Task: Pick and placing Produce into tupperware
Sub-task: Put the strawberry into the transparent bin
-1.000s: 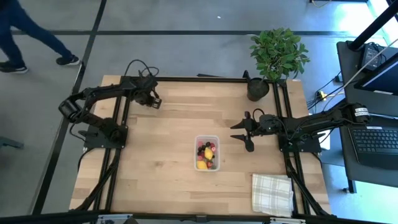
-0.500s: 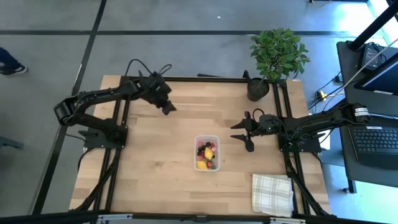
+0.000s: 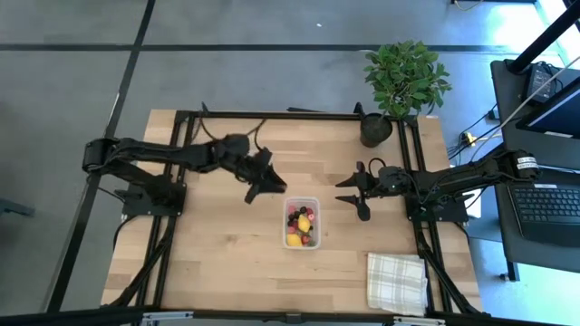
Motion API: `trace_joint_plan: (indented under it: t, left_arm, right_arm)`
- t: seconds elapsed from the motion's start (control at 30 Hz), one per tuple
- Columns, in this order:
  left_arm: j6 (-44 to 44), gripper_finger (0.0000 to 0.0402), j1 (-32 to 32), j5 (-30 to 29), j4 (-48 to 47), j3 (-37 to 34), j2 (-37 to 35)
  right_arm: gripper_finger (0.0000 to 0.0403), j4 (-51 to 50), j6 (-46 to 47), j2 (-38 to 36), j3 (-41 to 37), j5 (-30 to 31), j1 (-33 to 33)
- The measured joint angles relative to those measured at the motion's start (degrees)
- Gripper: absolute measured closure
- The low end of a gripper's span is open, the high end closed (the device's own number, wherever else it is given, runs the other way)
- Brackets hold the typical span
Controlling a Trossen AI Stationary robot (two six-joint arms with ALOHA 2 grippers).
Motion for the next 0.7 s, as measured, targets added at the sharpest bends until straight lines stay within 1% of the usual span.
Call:
trace_joint_plan:
  t: [0.13,0.3,0.53,0.7]
  left_arm:
    - [2.6,0.0298,-5.2,-1.8,6.1,0.0,3.5]
    - [3.5,0.0297,-9.6,-6.4,11.5,0.0,9.5]
    - [3.5,0.0297,-12.7,-9.5,19.3,0.0,17.8]
    - [3.5,0.0297,-13.7,-12.1,22.4,0.0,22.2]
  right_arm:
    - [0.0205,1.5,0.0,0.0,0.0,0.0,0.0]
    - [0.0205,2.6,0.0,0.0,0.0,0.0,0.0]
    - [0.0205,2.5,0.3,0.0,0.0,0.0,0.0]
    - [0.0205,2.4,0.3,0.0,0.0,0.0,0.0]
